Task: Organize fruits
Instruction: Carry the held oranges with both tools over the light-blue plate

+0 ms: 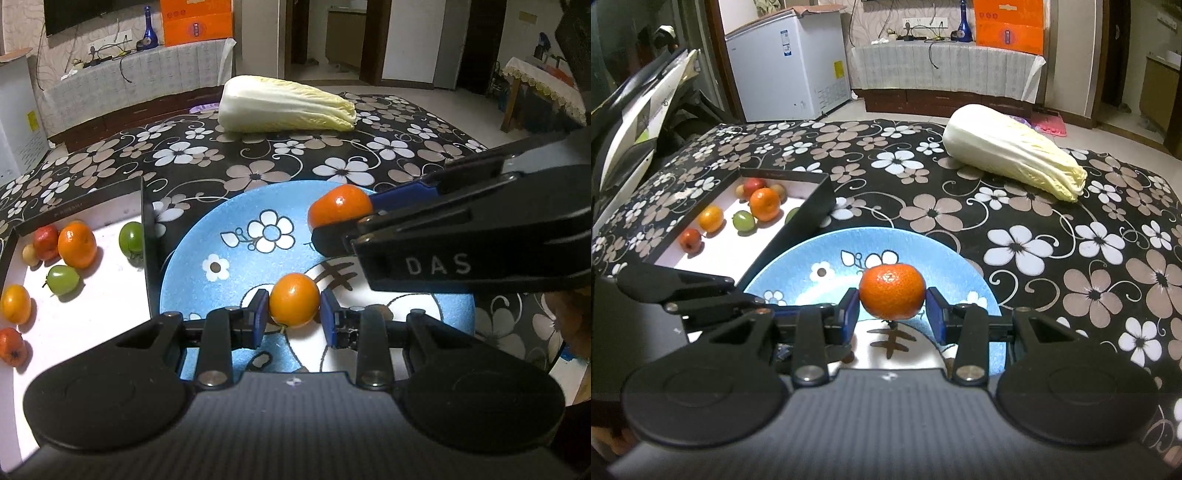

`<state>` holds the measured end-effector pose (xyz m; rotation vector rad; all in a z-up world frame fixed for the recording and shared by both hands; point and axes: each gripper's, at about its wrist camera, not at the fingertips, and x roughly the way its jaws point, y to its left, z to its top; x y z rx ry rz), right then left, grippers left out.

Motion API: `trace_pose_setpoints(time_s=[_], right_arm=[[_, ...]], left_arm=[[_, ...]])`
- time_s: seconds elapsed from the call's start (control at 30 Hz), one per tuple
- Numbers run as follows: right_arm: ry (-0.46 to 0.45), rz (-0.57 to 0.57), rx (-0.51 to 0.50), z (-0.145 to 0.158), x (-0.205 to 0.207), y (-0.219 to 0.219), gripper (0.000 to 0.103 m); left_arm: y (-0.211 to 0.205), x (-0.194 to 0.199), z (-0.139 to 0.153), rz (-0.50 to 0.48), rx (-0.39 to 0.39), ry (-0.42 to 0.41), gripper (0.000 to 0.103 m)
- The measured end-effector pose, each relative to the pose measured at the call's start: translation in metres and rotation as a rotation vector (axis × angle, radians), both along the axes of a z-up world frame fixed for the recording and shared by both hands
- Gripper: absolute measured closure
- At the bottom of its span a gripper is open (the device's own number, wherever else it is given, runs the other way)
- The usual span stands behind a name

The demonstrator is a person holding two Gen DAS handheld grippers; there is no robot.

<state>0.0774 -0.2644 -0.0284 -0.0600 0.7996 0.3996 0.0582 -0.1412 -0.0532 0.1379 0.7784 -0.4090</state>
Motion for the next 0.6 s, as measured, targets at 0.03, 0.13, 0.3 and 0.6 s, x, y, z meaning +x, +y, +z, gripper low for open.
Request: trace_pose_setpoints(time_s=[0.03,0.13,0.3,0.6], right_arm=[[0.004,-0.001,-0.003,-0.001,0.001,0.0,0.061],[0.014,-0.001,-0.011,-0.004,0.002,0.001,0.061],[0.023,-0.004,-0.017,-0.007,0.004,0.001,0.061],[0.045,-0.006,-0.028,-0.013,0.007,0.003,0.061]], left_arm=[[0.0,0.0,0.0,-0.001,0.003,0.0,0.068],[-0.001,0.0,-0.001,-0.006,0.007,0.0,0.068],[-0.001,-0.001,0.0,-0.013,0.006,-0.001,0.068],[0.003,-0.012,0.01,-0.044,-0.012,-0.029,0.066]])
